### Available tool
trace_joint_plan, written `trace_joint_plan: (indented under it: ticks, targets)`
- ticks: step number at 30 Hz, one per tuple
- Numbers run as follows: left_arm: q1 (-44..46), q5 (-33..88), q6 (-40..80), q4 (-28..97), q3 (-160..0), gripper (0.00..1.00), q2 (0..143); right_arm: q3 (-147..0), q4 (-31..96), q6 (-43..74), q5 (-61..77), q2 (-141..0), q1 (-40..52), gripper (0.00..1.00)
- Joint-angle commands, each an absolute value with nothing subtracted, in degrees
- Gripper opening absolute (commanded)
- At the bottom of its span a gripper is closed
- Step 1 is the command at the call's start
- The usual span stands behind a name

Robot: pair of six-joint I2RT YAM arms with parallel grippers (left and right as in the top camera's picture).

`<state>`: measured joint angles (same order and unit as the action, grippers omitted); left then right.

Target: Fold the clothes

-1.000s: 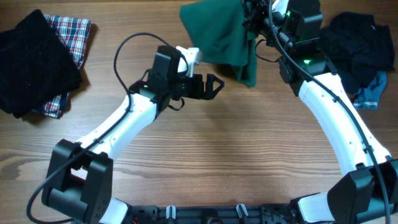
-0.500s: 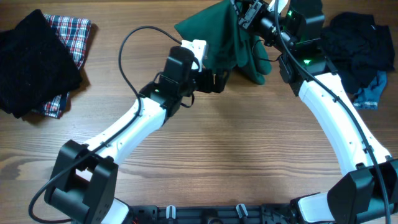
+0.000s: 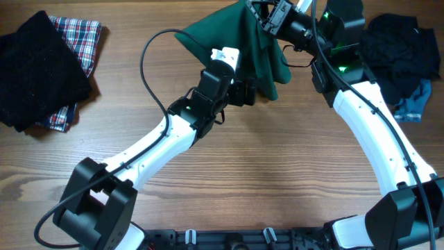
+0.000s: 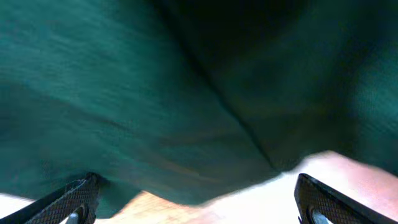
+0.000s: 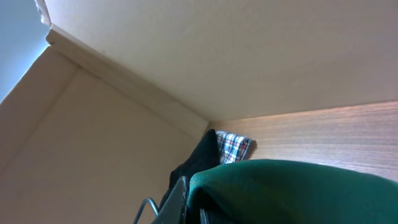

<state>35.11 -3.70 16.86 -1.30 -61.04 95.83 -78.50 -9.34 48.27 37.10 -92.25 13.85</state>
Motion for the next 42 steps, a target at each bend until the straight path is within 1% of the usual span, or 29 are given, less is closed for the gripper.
trace_joint_plan:
  ticks: [1, 2, 4, 11, 12, 13, 14, 15, 16, 17, 18, 20, 26, 34, 37, 42]
  targets:
    - [36.5, -18.6, 18.0, -1.6, -61.9, 1.0, 96.4, -80.2, -11.3, 49.6, 39.5, -91.6, 13.7, 0.04]
    - [36.6, -22.1, 19.6, -1.5, -61.9, 1.0, 96.4, -80.2, -11.8, 49.8, 40.0, -91.6, 13.7, 0.04]
    - [36.6, -24.8, 20.4, -1.8, -61.9, 1.0, 96.4, -80.2, -12.9, 50.5, 41.3, -91.6, 13.7, 0.04]
    - [36.6, -24.7, 23.0, -5.1, -61.9, 1.0, 96.4, -80.2, -13.1, 51.4, 44.5, -91.6, 13.6, 0.04]
    - [36.6, -24.7, 23.0, -5.2, -61.9, 0.98, 96.4, -80.2, -13.1, 51.6, 45.0, -91.6, 13.6, 0.04]
    - [36.6, -24.8, 23.0, -5.2, -61.9, 0.84, 96.4, -80.2, -13.3, 51.6, 45.3, -91.6, 13.6, 0.04]
    - [36.6, -24.8, 23.0, -5.2, -61.9, 0.44, 96.4, -80.2, -13.3, 51.6, 45.6, -91.6, 13.6, 0.05]
    - [36.6, -24.8, 23.0, -5.2, -61.9, 0.1, 96.4, -80.2, -13.3, 51.4, 45.5, -91.6, 13.6, 0.14]
    - [36.5, -24.9, 23.0, -5.2, -61.9, 0.04, 96.4, -80.2, -13.2, 49.3, 45.7, -91.6, 13.6, 0.6]
    - [36.5, -25.5, 23.0, -5.2, -61.9, 0.04, 96.4, -80.2, -13.0, 47.2, 45.8, -91.6, 13.5, 0.73]
    - [36.5, -25.7, 23.0, -4.9, -61.9, 0.04, 96.3, -80.2, -12.7, 44.5, 45.8, -91.6, 13.3, 0.89]
    - [36.4, -26.1, 23.0, -4.5, -61.9, 0.04, 96.3, -80.2, -10.5, 40.1, 44.3, -91.6, 12.5, 0.99]
    - [33.5, -26.5, 23.0, 1.2, -61.9, 0.04, 93.4, -80.2, -0.8, 31.4, 37.9, -91.6, 7.2, 1.0]
    - [27.7, -26.5, 20.9, 7.2, -61.9, 0.04, 87.7, -80.2, 12.8, 29.8, 30.7, -92.6, 2.9, 1.0]
    - [26.3, -26.5, 17.6, 7.8, -62.0, 0.04, 84.7, -80.2, 20.3, 29.4, 25.9, -95.2, 2.9, 1.0]
    - [23.6, -26.5, 16.7, 8.3, -62.0, 0.04, 79.1, -80.2, 24.5, 28.6, 26.0, -103.9, 3.0, 1.0]
